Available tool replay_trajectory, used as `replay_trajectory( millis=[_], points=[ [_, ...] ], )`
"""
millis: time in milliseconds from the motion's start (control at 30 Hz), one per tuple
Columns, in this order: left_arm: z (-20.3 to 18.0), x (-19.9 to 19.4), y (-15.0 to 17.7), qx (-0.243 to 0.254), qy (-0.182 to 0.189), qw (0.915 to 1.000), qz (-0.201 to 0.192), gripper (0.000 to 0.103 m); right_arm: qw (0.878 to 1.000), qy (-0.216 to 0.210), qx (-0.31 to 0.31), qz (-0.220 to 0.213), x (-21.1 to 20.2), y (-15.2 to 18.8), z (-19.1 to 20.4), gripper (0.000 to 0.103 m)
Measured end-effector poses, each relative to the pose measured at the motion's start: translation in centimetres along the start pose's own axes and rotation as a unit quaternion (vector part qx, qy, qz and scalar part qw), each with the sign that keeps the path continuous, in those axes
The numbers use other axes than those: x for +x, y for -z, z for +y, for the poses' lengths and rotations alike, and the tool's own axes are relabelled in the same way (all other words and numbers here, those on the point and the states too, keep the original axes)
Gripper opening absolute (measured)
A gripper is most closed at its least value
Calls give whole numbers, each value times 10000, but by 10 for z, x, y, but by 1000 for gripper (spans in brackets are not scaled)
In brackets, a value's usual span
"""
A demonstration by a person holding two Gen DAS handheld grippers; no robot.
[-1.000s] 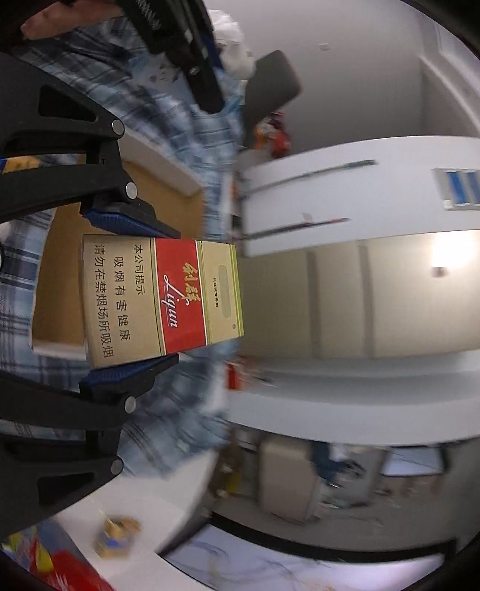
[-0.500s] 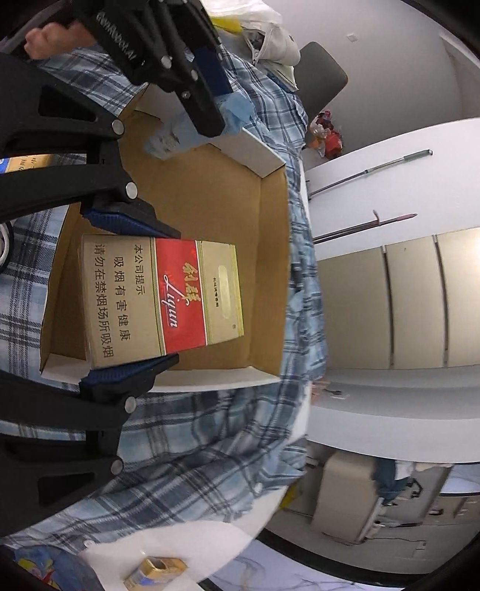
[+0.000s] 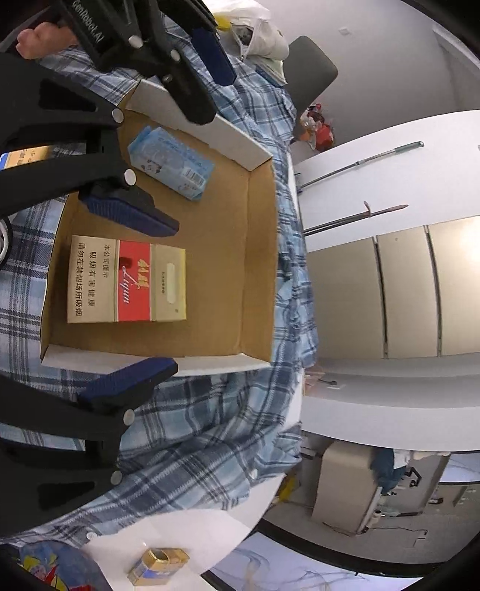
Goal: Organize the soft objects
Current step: 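Open both tools to drop the blue packet and Liqun pack into the box, then lower the right tool onto the black Face tissue pack and grasp it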
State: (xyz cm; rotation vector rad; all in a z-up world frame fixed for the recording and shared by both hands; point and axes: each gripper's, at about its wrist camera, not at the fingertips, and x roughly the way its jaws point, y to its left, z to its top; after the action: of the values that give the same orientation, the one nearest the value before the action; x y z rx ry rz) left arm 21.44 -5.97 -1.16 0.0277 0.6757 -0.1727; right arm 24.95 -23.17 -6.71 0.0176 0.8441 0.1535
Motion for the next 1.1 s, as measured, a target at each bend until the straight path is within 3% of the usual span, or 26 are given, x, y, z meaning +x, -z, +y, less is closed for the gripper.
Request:
replay_trajectory(
  millis=[467, 800, 1100],
  points=[
    [-17, -125, -28, 82, -176, 9931, -1159, 70, 9950, 206, -264, -944, -108, -13, 9, 67],
    [-26, -229, 10, 113, -151, 9843, -1756, 70, 9860, 44, -411, -1613, -197, 25, 23, 67],
    [-13, -257, 49, -31, 14, 9819, -1896, 72, 9831, 155, -316, -1796, -222, 65, 17, 67]
  ],
)
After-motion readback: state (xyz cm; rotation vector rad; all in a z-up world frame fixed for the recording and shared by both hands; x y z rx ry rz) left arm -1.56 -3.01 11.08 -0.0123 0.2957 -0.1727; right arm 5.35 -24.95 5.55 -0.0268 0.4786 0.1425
